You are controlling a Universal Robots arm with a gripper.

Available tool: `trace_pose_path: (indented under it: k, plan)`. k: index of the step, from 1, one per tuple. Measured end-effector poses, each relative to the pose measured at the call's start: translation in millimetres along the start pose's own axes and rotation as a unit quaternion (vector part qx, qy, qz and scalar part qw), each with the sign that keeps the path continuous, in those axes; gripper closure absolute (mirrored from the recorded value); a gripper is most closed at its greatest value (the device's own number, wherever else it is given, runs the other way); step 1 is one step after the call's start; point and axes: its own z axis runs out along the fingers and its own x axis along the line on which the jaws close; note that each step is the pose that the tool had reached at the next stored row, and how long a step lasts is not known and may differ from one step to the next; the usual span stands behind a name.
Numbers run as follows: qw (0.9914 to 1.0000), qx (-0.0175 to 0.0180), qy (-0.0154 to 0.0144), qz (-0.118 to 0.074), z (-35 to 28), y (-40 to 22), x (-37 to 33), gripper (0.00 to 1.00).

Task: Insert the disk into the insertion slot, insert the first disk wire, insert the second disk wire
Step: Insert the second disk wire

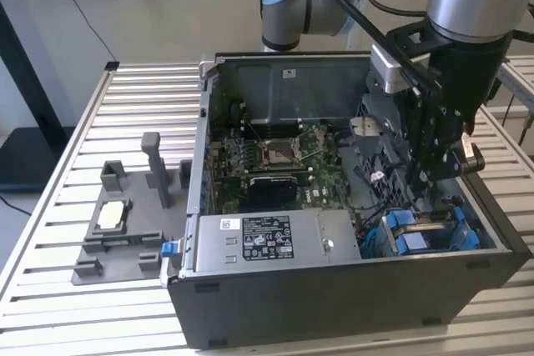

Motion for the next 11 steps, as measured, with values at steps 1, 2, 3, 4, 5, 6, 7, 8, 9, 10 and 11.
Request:
trace_pose_path:
  k: [1, 2, 3, 4, 5, 6, 7, 8, 9, 10, 11]
  plan:
    - [1.00000, -0.0019, -0.0018, 0.000, 0.6, -0.8, 1.8, 0.84]
    - [0.99999, -0.0041, -0.0035, 0.000, 1.3, -1.8, 3.6, 0.84]
    - [0.99997, -0.0063, -0.0051, 0.001, 2.0, -2.9, 5.1, 0.84]
    - [0.99994, -0.0087, -0.0067, 0.001, 2.7, -4.3, 6.6, 0.84]
    - [0.99990, -0.0113, -0.0080, 0.001, 3.4, -5.6, 7.9, 0.84]
    - [0.99986, -0.0142, -0.0091, 0.001, 4.0, -7.0, 9.4, 0.84]
    - [0.99981, -0.0169, -0.0101, 0.001, 4.6, -8.2, 10.8, 0.84]
    - [0.99975, -0.0193, -0.0112, 0.001, 5.2, -9.5, 12.3, 0.84]
    - [0.99970, -0.0214, -0.0122, 0.002, 5.9, -10.8, 13.7, 0.84]
    - [0.99966, -0.0226, -0.0130, 0.002, 6.5, -12.0, 14.9, 0.84]
    - [0.99964, -0.0231, -0.0135, 0.002, 7.0, -13.0, 15.8, 0.84]
